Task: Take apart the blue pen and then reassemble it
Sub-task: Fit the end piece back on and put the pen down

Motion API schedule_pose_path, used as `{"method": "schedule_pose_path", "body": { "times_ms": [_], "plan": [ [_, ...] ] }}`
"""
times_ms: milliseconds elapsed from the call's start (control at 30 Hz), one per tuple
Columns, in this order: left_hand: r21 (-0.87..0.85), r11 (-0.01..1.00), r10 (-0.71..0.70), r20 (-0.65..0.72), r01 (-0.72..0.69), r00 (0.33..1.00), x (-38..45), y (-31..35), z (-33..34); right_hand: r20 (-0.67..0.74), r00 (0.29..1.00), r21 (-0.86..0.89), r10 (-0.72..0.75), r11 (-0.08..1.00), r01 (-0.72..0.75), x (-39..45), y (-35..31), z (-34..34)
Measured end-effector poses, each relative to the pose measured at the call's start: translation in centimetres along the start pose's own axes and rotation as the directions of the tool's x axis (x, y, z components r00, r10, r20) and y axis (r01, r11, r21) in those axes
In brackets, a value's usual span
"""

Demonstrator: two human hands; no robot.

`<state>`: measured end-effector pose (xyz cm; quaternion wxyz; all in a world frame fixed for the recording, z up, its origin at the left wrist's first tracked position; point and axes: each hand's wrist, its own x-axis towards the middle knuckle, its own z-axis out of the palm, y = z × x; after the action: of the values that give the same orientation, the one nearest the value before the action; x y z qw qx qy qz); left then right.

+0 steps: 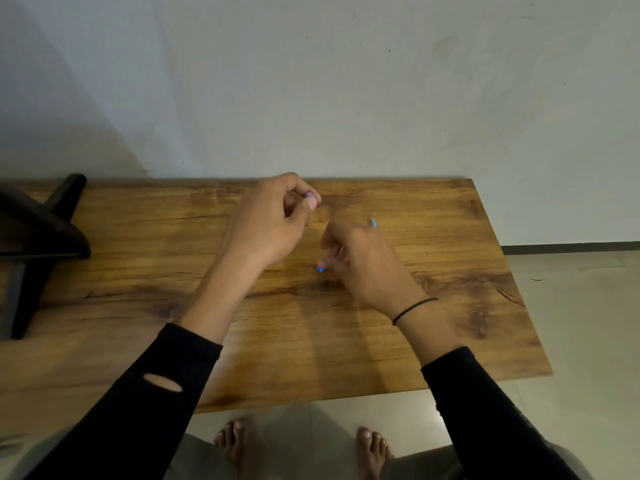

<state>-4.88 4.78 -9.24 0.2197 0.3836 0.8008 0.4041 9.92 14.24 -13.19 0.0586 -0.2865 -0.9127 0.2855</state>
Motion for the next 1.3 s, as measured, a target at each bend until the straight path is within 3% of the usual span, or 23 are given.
{"method": "schedule_pose_path", "body": {
  "times_ms": [133,233,333,400,500,600,800,1100,1300],
  "plan": [
    [0.066,0.998,0.019,-0.008,-0.018,1.0,0.0,0.3,0.0,0.051,0.994,-0.281,-0.095,0.954,0.106,-0.6,-1.0,1.7],
    [0.064,0.998,0.027,0.017,-0.028,0.999,0.2,0.1,-0.1,0.023,0.996,-0.255,-0.086,0.963,0.089,-0.4,-1.1,1.7],
    [0.102,0.994,0.026,0.102,-0.037,0.994,0.3,-0.3,-0.1,-0.058,0.998,0.014,0.009,1.0,-0.009,0.1,-0.4,0.7],
    [0.118,0.992,0.026,0.146,-0.044,0.989,0.3,-0.3,0.0,-0.174,0.978,0.288,0.111,0.956,-0.057,0.6,0.1,-0.1],
    [0.063,0.997,0.028,0.196,-0.041,0.98,0.3,-0.1,0.1,-0.235,0.933,0.713,0.273,0.7,-0.026,0.9,0.5,-1.3],
    [-0.022,0.999,0.032,0.239,-0.027,0.97,0.2,0.2,0.5,-0.225,0.919,0.849,0.324,0.527,0.022,0.8,0.4,-1.8],
    [-0.002,0.999,0.048,0.213,-0.049,0.976,0.1,0.5,0.7,-0.183,0.94,0.883,0.287,0.469,0.029,0.6,0.0,-2.4],
    [0.053,0.996,0.064,0.231,-0.078,0.971,0.0,0.5,0.8,-0.108,0.954,0.871,0.279,0.489,-0.045,0.5,0.3,-2.5],
    [-0.005,0.996,0.087,0.102,-0.086,0.991,-0.1,0.2,1.8,-0.158,0.953,0.841,0.259,0.541,-0.008,0.6,-0.3,-2.5]
  ]
}}
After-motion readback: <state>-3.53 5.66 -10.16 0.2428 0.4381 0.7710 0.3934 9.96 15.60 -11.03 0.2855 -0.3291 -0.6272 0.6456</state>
